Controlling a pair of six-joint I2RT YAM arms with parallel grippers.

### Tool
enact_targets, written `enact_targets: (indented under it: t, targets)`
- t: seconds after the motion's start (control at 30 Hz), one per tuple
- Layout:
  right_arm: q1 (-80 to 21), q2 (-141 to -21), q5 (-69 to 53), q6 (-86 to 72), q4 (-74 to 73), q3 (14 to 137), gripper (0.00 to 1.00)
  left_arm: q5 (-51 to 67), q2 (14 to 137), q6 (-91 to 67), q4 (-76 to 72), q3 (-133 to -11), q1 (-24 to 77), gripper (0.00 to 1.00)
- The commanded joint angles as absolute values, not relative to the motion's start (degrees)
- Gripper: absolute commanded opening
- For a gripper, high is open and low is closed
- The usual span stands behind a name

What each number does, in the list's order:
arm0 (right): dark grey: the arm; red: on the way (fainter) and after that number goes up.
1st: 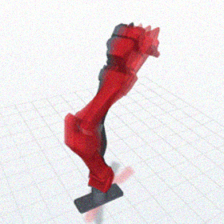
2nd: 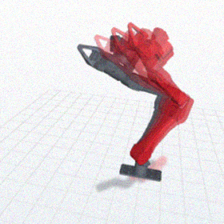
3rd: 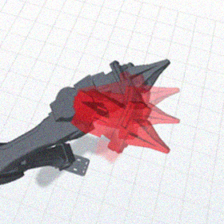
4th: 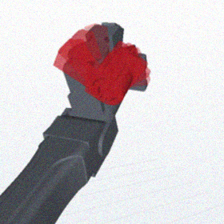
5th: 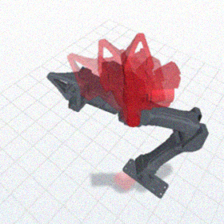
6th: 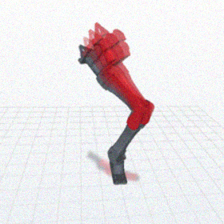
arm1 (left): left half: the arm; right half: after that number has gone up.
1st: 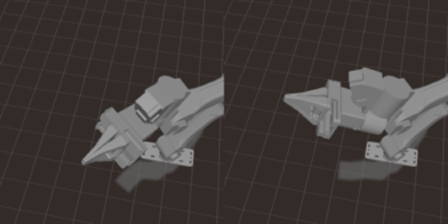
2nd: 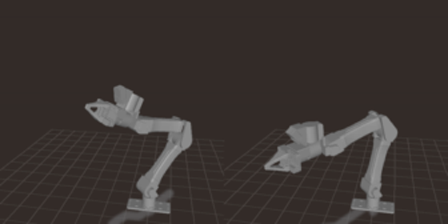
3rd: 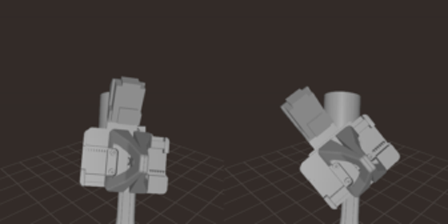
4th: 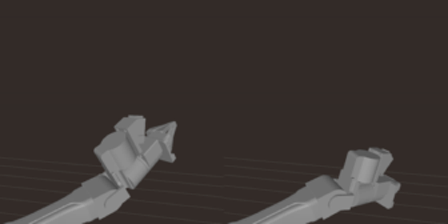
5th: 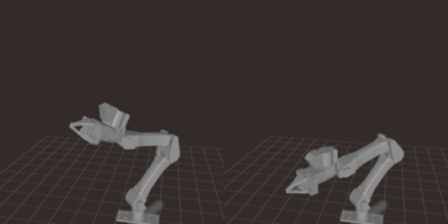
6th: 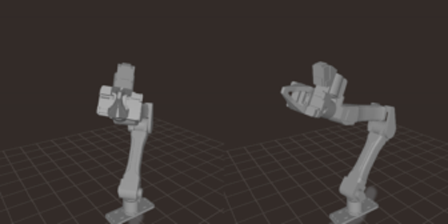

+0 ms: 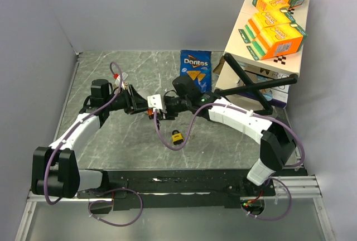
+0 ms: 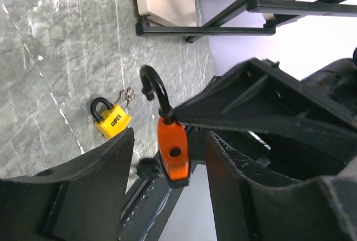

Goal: Lock with the key
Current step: Pick up the lock from the center of the board.

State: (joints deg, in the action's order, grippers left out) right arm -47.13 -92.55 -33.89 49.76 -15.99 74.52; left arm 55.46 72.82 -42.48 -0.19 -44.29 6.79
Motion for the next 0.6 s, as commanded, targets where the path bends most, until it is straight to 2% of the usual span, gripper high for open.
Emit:
enact_targets:
  t: [0.0, 0.2, 0.57]
  targets:
    - [-48.2, -86.0, -36.0, 55.6, -14.5, 73.8, 0.0, 53.6, 72.2, -42.3, -1.3, -47.3, 6.9, 0.57]
    - [-50.3, -85.1, -34.6, 60.6, -15.2, 72.1, 0.0, 49.8, 73.7, -41.2, 4.6, -50.6, 7.4, 0.53]
    - [-54.1, -87.8, -23.9, 64.0, -17.5, 73.7, 0.0, 47.6, 74.7, -38.1, 7.5, -51.1, 9.0, 0.5]
